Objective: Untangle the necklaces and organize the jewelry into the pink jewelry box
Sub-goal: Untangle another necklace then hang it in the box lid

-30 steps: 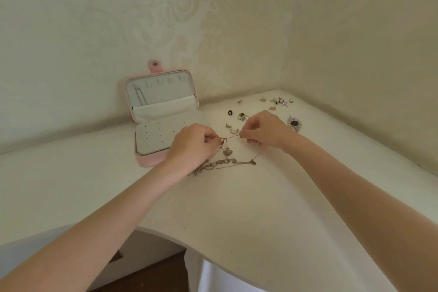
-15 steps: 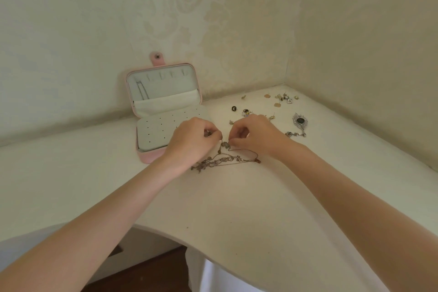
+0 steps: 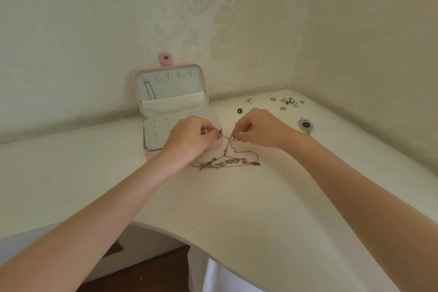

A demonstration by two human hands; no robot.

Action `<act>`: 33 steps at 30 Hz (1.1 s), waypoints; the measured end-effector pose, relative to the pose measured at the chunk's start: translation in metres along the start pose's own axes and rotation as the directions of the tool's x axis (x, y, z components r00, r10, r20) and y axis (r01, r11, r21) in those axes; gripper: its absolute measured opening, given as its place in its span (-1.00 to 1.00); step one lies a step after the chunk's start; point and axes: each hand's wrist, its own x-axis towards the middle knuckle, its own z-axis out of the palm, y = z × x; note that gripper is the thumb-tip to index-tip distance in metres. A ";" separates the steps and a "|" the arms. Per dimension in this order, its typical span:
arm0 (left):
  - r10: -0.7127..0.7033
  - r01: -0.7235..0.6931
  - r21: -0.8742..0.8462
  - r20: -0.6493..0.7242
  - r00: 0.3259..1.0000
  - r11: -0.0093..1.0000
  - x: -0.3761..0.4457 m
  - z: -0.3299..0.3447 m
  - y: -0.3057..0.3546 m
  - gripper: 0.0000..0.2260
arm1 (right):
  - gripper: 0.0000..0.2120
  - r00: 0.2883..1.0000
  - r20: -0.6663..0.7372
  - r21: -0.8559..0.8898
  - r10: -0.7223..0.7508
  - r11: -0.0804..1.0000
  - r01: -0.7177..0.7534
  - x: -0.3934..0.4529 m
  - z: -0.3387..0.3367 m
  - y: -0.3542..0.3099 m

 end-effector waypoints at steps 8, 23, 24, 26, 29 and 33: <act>-0.031 0.032 -0.099 0.020 0.999 0.995 0.001 -0.003 0.007 -0.85 | -0.87 0.993 0.076 0.325 0.086 0.940 -0.107 -0.003 -0.034 -0.004; -0.037 0.170 -0.661 0.210 0.977 0.731 -0.015 -0.013 0.034 -0.87 | -0.78 0.995 0.018 0.508 0.099 0.856 -0.095 -0.010 -0.066 -0.037; -0.037 0.167 -0.660 0.208 0.978 0.733 -0.014 -0.014 0.034 -0.88 | -0.78 0.994 0.005 0.518 0.111 0.850 -0.097 -0.009 -0.068 -0.038; -0.047 0.177 -0.662 0.210 0.977 0.728 -0.014 -0.015 0.032 -0.91 | -0.79 0.991 -0.016 0.518 0.132 0.849 -0.105 -0.008 -0.071 -0.040; -0.072 0.219 -0.706 0.232 0.970 0.673 -0.015 -0.016 0.029 -0.95 | -0.79 0.989 -0.037 0.498 0.142 0.861 -0.105 -0.006 -0.072 -0.045; -0.076 0.238 -0.787 0.238 0.968 0.570 -0.017 -0.019 0.029 -0.98 | -0.78 0.991 -0.050 0.489 0.122 0.868 -0.082 -0.007 -0.076 -0.054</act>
